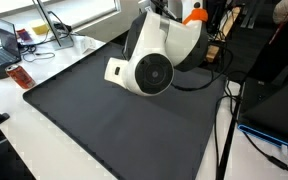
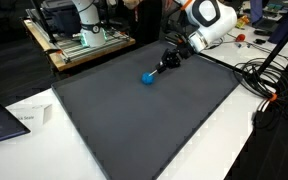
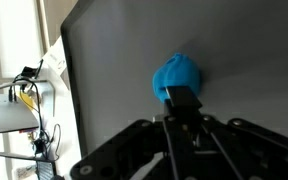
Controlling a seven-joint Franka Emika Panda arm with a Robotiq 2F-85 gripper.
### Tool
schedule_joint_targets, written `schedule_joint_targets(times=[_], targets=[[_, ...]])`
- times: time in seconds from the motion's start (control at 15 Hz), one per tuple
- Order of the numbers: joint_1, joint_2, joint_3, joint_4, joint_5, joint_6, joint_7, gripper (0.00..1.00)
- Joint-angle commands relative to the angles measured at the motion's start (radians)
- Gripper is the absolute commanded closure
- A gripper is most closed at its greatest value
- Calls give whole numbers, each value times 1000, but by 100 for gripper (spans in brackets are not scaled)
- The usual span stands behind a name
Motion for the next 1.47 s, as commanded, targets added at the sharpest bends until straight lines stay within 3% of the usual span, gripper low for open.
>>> schedule_joint_targets(times=[0.0, 0.73, 0.87, 0.93, 1.0, 1.07, 1.2, 1.27, 1.33, 1.4], targets=[[29, -23, 7, -2, 20, -52, 16, 97], [111, -24, 26, 60, 4, -114, 25, 97], [117, -23, 32, 73, 3, -128, 7, 97], [98, -46, 66, 54, 18, -100, -81, 97], [129, -16, 24, 89, -12, -145, 4, 97], [105, -41, 56, 74, 16, -125, -63, 97], [105, -50, 40, 77, 17, -125, -32, 97], [64, -98, 84, 31, 53, -67, -138, 97], [66, -92, 66, 43, 55, -83, -109, 97], [39, -126, 91, 16, 73, -47, -187, 97]])
